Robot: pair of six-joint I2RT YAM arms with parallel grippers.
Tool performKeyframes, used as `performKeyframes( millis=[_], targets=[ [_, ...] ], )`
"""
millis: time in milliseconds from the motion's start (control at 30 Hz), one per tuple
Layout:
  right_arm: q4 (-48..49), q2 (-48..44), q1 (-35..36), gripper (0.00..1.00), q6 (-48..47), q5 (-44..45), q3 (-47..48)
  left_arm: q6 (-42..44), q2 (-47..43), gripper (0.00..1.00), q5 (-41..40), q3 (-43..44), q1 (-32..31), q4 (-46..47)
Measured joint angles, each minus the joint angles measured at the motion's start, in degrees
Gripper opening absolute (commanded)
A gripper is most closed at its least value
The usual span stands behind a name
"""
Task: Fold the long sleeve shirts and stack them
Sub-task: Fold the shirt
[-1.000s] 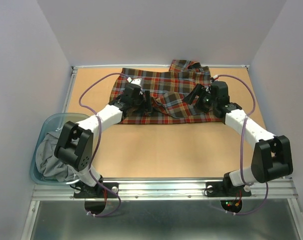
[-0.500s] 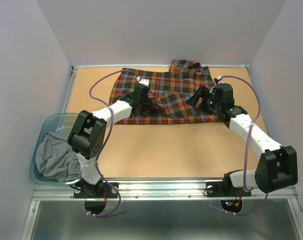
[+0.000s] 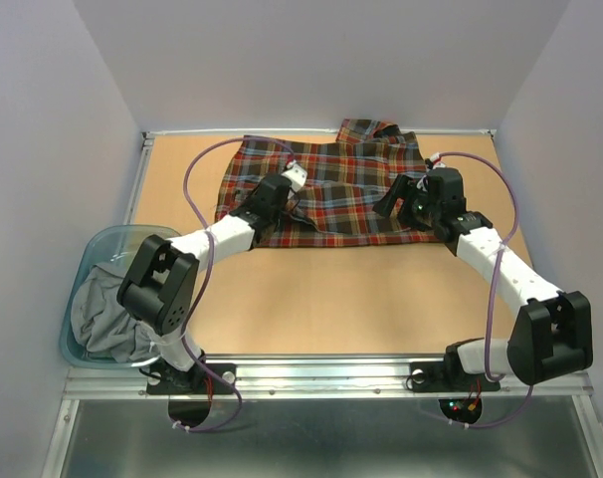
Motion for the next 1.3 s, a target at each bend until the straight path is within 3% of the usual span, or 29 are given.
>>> performKeyframes(
  millis=[133,200,300,500,733,867,1033,1300],
  targets=[
    [-0.42,0.0,0.0,0.84,-0.55,0.44,0.0,3.61,-1.92,0.7,-2.73,-5.16,-1.68,0.57],
    [-0.52,0.02,0.0,0.84,-0.74,0.63,0.0,3.04,-2.12,0.85,-3.41,-6.47,-2.56,-0.31],
    [-0.55,0.35,-0.02,0.84,-0.96,0.72,0.0,-0.37,-4.7,0.93,-3.93,-9.14,-3.28,-1.79],
    [-0.61,1.7,-0.2,0.84,-1.01,0.72,0.0,-15.69,-13.31,0.94,-1.73,-11.26,2.19,-5.81],
    [-0.72,2.1,-0.22,0.84,-0.98,0.74,0.0,-40.28,-20.44,0.94,12.28,-11.15,16.35,-7.04],
    [-0.7,2.1,-0.22,0.84,-0.98,0.74,0.0,-55.23,-18.27,0.94,20.81,-10.78,17.2,-8.31],
    [-0.72,2.1,-0.22,0.84,-1.03,0.76,0.0,-67.23,-10.75,0.94,29.16,-10.14,18.56,-7.8],
    [-0.85,1.55,-0.24,0.84,-1.6,1.14,-1.42,-76.5,-3.17,0.86,31.93,-7.56,19.02,-5.77]
  ],
)
